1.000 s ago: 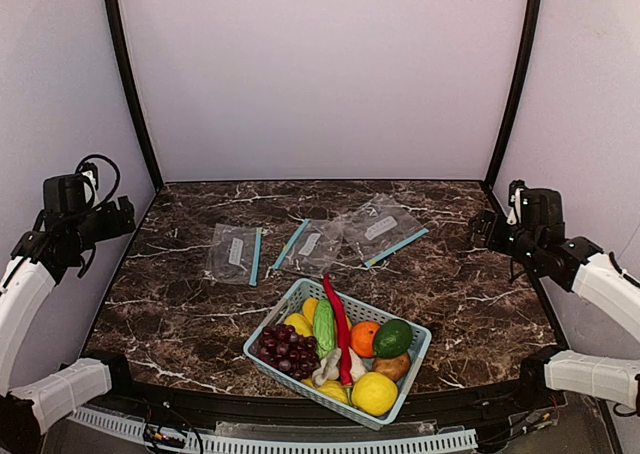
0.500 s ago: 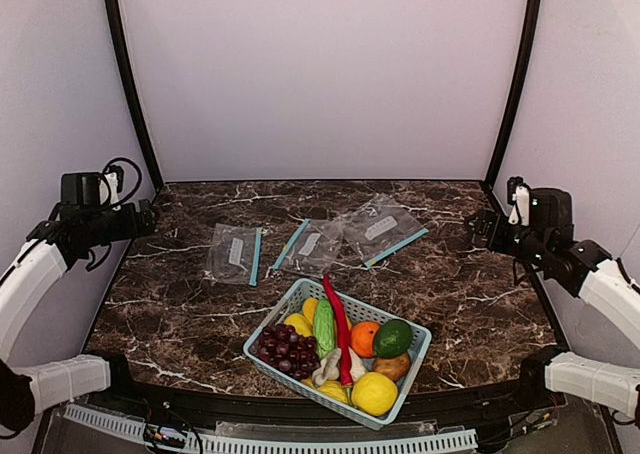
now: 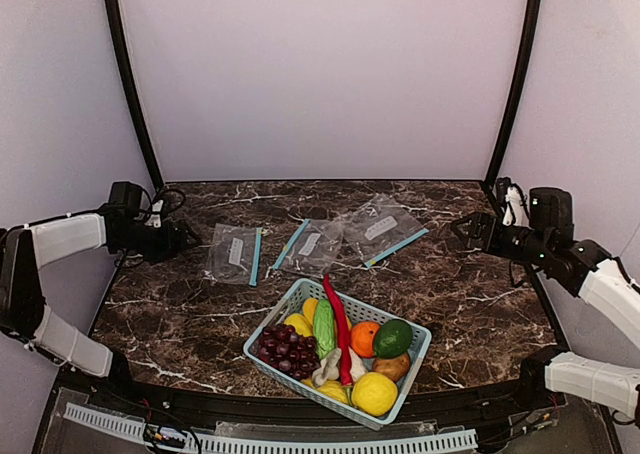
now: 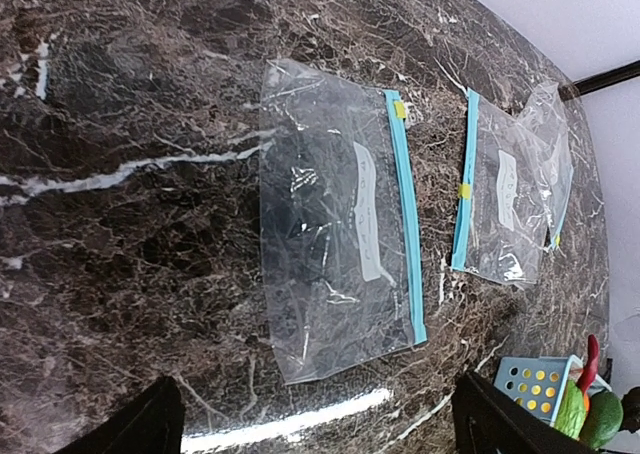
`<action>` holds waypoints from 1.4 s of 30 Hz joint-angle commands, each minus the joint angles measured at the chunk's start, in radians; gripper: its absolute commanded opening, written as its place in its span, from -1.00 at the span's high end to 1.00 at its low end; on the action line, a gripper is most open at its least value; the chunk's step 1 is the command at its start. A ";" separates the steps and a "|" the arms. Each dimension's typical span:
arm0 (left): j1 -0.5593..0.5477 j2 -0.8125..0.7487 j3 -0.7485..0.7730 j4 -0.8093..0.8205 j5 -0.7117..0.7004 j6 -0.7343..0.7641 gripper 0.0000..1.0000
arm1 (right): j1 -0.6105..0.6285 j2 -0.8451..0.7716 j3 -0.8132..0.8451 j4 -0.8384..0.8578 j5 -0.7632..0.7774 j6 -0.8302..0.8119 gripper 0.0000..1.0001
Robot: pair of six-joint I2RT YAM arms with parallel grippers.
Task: Place the food in the zip-top bag and seal the zipper
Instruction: Pick up the zipper food storage bag at the center of the board.
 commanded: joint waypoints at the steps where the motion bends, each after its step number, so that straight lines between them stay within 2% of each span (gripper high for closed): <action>1: -0.038 0.094 0.014 0.029 0.071 -0.034 -0.82 | -0.001 0.013 -0.025 0.077 -0.055 0.020 -0.96; 8: -0.079 0.242 0.103 0.038 0.046 -0.067 -0.53 | -0.001 0.020 -0.043 0.081 -0.073 0.021 -0.96; 11: -0.089 0.295 0.137 0.040 0.023 -0.080 -0.50 | -0.001 0.024 -0.043 0.077 -0.067 0.016 -0.96; 14: -0.089 0.329 0.162 0.049 0.006 -0.099 -0.48 | -0.001 0.025 -0.041 0.073 -0.061 0.013 -0.96; 19: -0.095 0.373 0.182 0.058 0.016 -0.113 -0.27 | -0.001 0.036 -0.037 0.074 -0.064 0.013 -0.96; 25: -0.110 0.406 0.188 0.067 0.049 -0.106 -0.14 | -0.001 0.047 -0.035 0.079 -0.068 0.014 -0.96; 29: -0.111 0.420 0.184 0.084 0.067 -0.112 0.18 | -0.001 0.050 -0.040 0.088 -0.080 0.023 -0.95; 33: -0.114 0.398 0.176 0.096 0.060 -0.117 0.47 | -0.001 0.046 -0.050 0.102 -0.102 0.034 -0.95; 38: -0.116 0.256 0.117 0.225 0.087 -0.139 0.96 | 0.000 0.030 -0.059 0.130 -0.142 0.061 -0.95; 42: -0.123 0.121 0.050 0.362 0.133 -0.149 0.99 | 0.004 0.030 -0.065 0.192 -0.206 0.085 -0.95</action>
